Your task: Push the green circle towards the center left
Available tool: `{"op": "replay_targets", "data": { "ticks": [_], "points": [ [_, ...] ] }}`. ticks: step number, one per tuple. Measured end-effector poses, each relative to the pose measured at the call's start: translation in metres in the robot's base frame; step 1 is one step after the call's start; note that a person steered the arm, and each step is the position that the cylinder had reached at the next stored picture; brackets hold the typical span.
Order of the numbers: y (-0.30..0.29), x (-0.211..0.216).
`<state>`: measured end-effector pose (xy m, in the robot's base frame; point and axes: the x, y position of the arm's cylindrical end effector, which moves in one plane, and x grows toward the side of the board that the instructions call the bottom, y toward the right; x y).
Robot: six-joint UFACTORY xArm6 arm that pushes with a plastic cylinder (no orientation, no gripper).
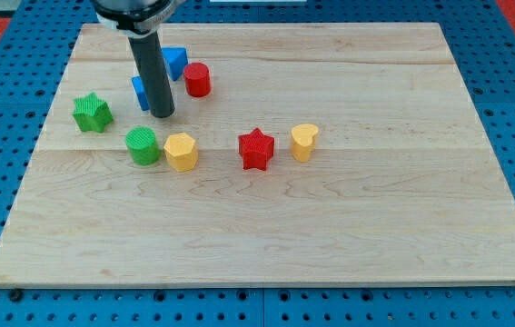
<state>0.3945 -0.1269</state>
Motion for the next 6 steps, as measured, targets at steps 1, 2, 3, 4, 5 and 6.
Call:
{"op": "replay_targets", "data": {
  "ticks": [1,2,3,4,5,6],
  "points": [
    [-0.003,0.027],
    [0.005,0.061],
    [0.043,0.097],
    [0.007,0.095],
    [-0.044,0.054],
    [-0.101,0.017]
  ]
}}
